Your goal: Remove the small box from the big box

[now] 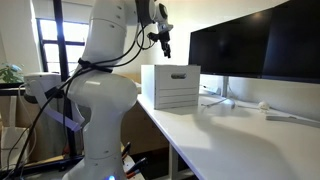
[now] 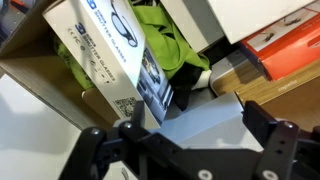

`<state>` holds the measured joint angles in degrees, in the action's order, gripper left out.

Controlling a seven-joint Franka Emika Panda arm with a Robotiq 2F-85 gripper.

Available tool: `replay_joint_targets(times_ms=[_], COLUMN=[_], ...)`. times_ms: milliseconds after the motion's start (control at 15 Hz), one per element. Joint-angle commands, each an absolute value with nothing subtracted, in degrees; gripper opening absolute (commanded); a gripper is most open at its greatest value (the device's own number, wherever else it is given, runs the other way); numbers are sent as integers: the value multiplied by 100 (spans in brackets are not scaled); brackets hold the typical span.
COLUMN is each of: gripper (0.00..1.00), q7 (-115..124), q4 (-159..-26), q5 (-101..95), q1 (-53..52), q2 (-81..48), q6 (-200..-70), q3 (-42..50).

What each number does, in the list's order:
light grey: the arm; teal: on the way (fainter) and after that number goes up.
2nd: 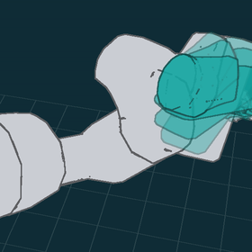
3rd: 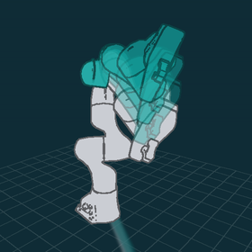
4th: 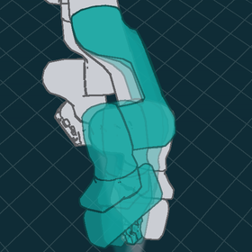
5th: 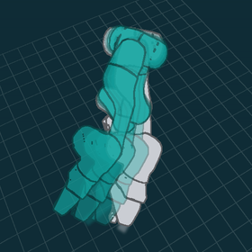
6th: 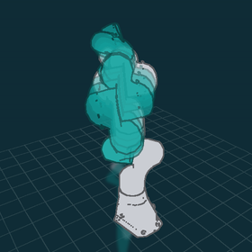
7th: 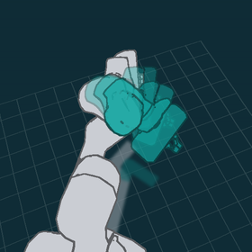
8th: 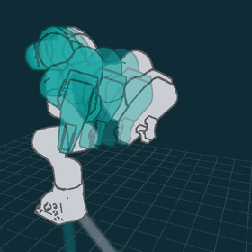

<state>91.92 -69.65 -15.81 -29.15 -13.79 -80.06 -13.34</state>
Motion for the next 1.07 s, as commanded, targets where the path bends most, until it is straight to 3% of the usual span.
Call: replay_joint_targets(times_ms=[0,400,1000], gripper=[100,100,100], q7=[9056,8827,7687], q4=[-7571,-8671,-10569], q5=[-1170,-767,78], q1=[-2768,-2530,-1723], q2=[-830,-7,742], q6=[-7942,-8379,-10155], q3=[-1346,-1114,-1124])
